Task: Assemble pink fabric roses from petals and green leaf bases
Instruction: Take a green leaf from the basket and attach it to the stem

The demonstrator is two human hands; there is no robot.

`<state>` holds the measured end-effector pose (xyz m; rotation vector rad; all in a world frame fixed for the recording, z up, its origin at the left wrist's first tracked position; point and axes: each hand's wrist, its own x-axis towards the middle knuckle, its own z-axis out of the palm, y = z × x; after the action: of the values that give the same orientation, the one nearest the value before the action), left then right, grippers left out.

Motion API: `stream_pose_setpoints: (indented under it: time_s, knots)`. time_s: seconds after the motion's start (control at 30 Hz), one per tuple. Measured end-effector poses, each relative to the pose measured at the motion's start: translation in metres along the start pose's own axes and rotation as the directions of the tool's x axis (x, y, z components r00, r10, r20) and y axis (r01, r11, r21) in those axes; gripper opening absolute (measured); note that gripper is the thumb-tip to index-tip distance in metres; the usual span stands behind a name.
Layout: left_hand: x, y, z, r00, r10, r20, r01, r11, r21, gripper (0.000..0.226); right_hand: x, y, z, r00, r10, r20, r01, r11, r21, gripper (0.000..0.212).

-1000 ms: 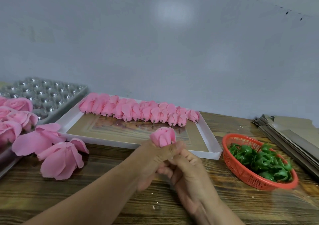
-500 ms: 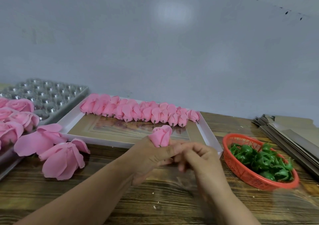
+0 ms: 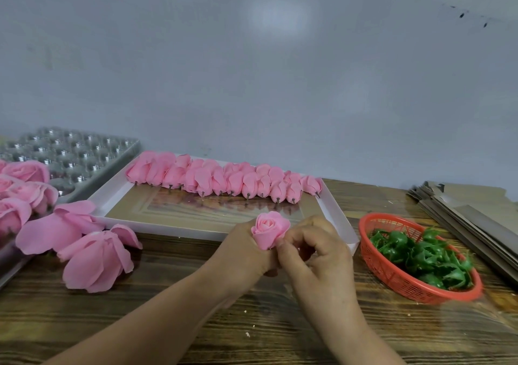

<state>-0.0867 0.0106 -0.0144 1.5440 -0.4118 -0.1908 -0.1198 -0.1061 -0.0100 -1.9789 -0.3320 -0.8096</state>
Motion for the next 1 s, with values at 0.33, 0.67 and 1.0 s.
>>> stream_pose_setpoints:
  time_s: [0.33,0.67,1.0]
  knots:
    - [0.0,-0.001,-0.001,0.996,0.045,0.08,-0.045,0.999,-0.005,0.012,0.002,-0.003,-0.004,0.975,-0.111,0.192,0.106,0.994,0.037,0.01]
    - [-0.002,-0.009,0.0,0.987,-0.013,0.16,0.007,0.999,0.037,0.025,0.014,0.011,-0.011,0.931,0.338,0.137,-0.358,0.92,0.162,0.009]
    - [-0.003,-0.008,-0.002,0.988,-0.013,0.154,-0.003,0.995,0.103,0.015,0.013,0.008,-0.012,0.909,0.352,0.223,-0.403,0.878,0.259,0.025]
